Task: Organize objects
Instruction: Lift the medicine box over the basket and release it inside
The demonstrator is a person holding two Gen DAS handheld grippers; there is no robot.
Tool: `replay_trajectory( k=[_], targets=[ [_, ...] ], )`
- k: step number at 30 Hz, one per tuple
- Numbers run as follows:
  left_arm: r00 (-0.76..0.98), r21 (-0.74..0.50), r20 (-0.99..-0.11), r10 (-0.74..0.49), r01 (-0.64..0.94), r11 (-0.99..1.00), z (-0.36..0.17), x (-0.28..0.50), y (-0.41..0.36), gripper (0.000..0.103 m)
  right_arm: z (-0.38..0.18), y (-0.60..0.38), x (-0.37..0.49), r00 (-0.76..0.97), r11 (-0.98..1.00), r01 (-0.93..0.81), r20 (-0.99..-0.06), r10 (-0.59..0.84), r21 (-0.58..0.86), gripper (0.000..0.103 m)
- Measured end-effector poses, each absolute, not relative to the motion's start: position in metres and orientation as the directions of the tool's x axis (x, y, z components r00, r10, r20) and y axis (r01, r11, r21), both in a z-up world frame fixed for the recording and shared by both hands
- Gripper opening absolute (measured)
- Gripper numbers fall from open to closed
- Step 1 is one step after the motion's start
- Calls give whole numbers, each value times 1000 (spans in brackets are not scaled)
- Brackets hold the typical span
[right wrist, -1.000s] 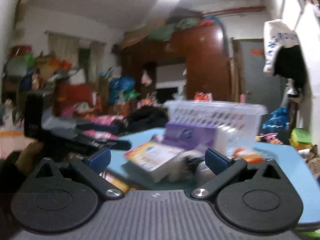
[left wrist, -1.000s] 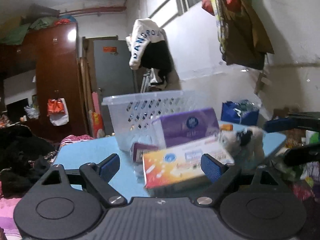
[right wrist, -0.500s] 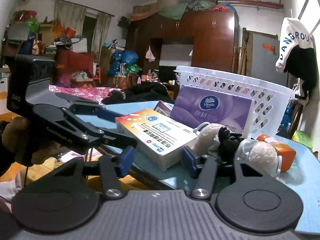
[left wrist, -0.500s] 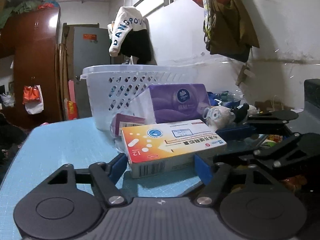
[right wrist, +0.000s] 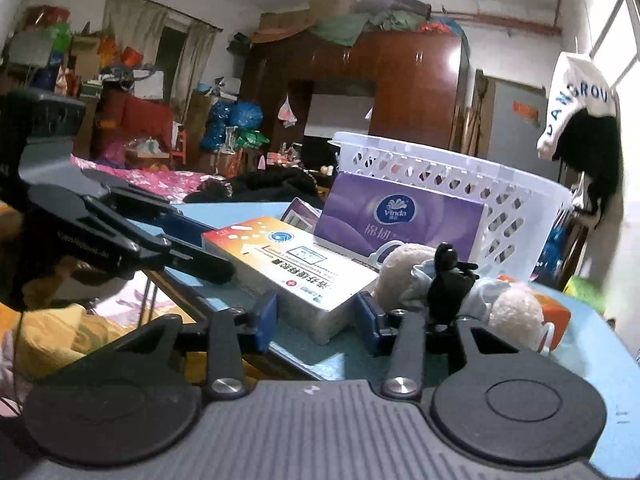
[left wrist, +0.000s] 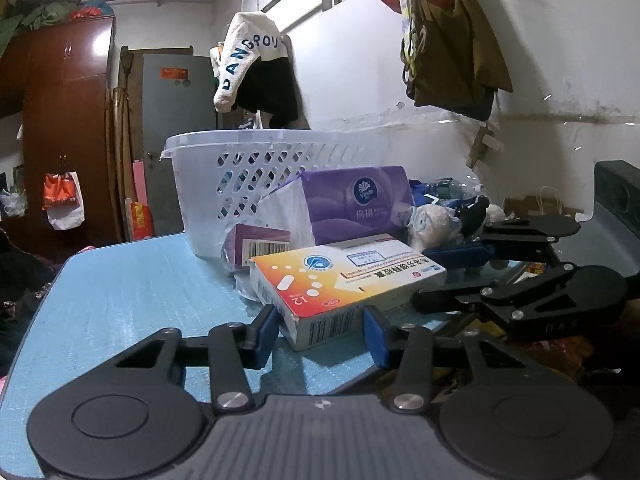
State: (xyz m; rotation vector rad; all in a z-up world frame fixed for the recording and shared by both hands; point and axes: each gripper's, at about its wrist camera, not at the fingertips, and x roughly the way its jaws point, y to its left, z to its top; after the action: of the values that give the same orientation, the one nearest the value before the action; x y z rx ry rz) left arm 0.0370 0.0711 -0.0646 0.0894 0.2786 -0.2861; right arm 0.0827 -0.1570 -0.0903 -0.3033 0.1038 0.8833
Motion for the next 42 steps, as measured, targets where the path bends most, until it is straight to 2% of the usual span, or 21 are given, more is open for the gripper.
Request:
replay_trajectory(
  k=[4,8,15,19,23,27,36,42],
  targets=[
    [928,53,-272,-256,280,958,-59,32,67,49,-86,-162,82,624,596,-781,-199,756,-185,46],
    [938,80,-241,-248,274,959,-41,16,63,48,-69,-172,70,618,596,-784,-130,776,-172,45],
    [973,167,-120,-199,218,962,6,-8,48,48,-29,-178,57,614,596,-773,-23,789,-217,45],
    [981,215,-56,-183,191,958,43,14,37,48,5,-180,80,617,601,-761,13,787,-245,45],
    [977,200,-15,-211,210,957,80,51,34,48,40,-182,119,625,611,-757,15,780,-233,45],
    [974,176,-40,-221,225,958,97,96,33,48,57,-180,162,623,609,-772,-26,782,-184,45],
    [970,147,-141,-200,220,964,90,162,36,48,42,-168,215,635,622,-772,-148,758,-129,45],
    [934,71,-315,-170,202,977,84,220,53,48,44,-144,262,607,621,-781,-313,730,-64,45]
  ],
)
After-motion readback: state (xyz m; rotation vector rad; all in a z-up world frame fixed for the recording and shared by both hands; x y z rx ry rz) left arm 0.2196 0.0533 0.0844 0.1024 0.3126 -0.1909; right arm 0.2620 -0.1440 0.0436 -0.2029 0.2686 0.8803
